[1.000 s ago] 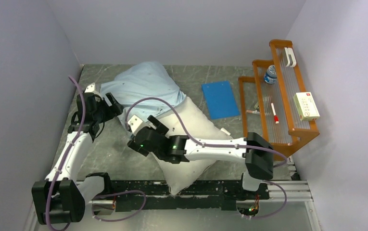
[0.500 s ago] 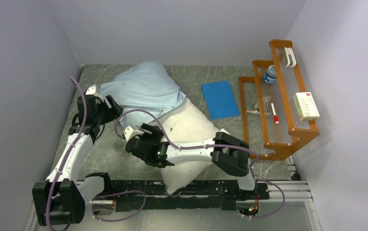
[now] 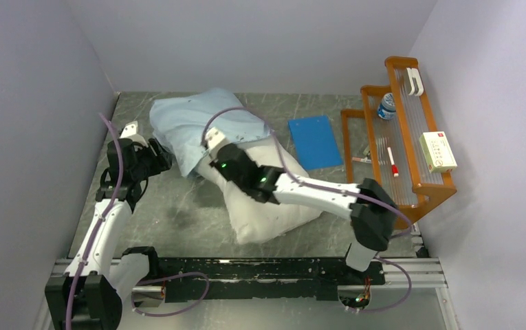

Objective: Put the pillow into the pillowcase

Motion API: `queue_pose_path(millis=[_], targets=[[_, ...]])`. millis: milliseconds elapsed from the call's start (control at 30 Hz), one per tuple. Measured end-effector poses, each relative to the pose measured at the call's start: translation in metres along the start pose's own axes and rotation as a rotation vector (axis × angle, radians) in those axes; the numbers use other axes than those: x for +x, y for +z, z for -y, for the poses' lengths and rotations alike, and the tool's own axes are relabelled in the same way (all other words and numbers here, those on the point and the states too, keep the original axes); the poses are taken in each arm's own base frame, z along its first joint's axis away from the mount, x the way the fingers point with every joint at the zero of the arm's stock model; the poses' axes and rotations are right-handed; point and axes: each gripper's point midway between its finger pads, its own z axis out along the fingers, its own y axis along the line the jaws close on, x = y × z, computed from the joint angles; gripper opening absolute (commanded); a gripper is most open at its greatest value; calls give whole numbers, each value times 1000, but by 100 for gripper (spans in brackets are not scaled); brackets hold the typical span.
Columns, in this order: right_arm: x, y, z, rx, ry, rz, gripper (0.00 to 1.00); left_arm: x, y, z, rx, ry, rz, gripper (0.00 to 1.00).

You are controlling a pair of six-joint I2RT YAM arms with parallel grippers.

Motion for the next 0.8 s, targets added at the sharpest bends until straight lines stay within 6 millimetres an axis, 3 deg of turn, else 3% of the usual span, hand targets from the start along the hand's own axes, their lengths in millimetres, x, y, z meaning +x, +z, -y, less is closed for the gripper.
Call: queue_pose_path(millis=[133,267,500,667,800], targets=[[-33,-14,40,-81,212,122,0,-5,-7,19,69,79,20,59],[-53,-17,68,-146,379,198,0,-16,-22,48,165,184,71,59],[-72,-19,79,-340,653,265,0,-44,-50,84,290,381,196,56],[-64,-26,103,-395,865,313,0,-42,-44,87,309,503,198,57],[-54,-27,121,-398,966,330,0,-28,-22,87,315,565,148,62]])
